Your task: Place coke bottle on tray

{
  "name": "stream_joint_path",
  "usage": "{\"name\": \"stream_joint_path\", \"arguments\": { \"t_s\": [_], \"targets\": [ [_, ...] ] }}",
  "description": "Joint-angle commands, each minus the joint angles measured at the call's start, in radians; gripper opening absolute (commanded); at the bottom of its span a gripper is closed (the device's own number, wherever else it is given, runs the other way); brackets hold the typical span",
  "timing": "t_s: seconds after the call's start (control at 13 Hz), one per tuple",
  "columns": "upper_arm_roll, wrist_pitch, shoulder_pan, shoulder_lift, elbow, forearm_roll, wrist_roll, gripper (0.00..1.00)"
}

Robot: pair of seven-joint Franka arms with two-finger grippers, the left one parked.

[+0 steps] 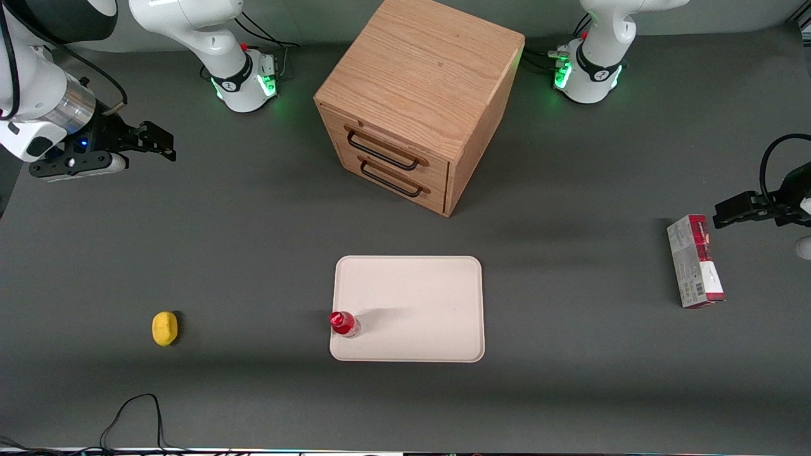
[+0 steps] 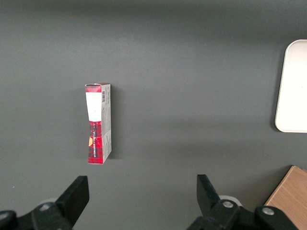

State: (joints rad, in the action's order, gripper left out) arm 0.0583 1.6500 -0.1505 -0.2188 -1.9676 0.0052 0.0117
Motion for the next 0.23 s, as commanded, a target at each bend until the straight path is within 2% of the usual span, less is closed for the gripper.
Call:
{"name": "stream_joint_path", "arguments": {
  "t_s": [0.0, 0.15],
  "targets": [
    [-0.029, -0.076, 0.025, 0.078, 0.119, 0.019, 0.02, 1.0],
    [-0.025, -0.117, 0.026, 0.093, 0.154, 0.021, 0.049, 1.0]
  ]
}}
